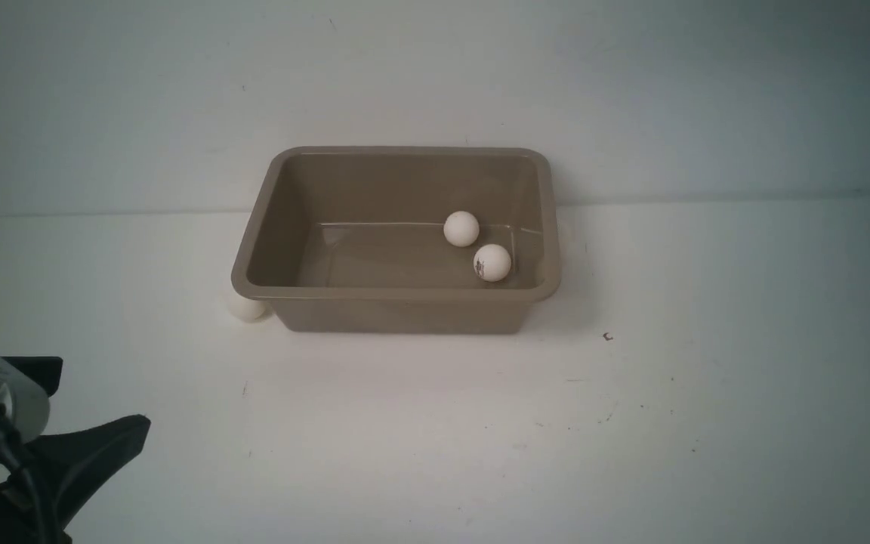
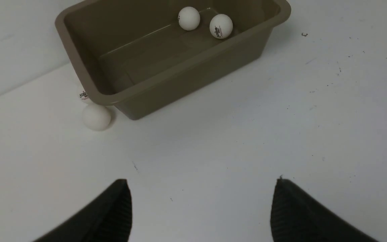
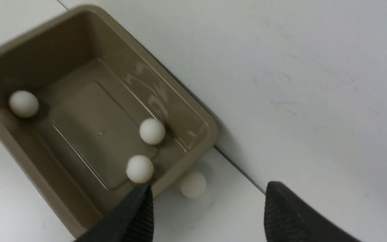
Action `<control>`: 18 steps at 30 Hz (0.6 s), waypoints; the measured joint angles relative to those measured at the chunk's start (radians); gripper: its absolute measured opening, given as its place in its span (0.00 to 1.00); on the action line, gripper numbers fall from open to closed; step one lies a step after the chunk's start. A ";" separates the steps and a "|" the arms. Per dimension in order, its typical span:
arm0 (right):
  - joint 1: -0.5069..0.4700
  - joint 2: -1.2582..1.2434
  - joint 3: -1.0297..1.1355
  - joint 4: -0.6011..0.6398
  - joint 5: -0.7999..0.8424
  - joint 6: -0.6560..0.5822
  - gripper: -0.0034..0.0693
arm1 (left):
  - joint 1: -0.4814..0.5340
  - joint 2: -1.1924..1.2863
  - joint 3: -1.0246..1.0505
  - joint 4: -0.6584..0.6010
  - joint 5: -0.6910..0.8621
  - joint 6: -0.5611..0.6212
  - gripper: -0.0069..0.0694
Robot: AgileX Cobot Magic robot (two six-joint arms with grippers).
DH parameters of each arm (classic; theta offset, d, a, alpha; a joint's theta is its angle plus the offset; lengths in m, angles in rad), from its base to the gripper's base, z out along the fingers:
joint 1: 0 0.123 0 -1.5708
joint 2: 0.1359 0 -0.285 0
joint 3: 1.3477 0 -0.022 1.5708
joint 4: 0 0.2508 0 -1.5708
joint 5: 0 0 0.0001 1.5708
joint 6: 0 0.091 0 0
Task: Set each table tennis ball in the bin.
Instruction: Use the right arm to clamp the table tennis ball closest to it
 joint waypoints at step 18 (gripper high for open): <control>-0.256 -0.030 -0.001 0.334 -0.011 -0.113 0.61 | 0.000 0.000 0.000 -0.001 0.001 0.001 0.74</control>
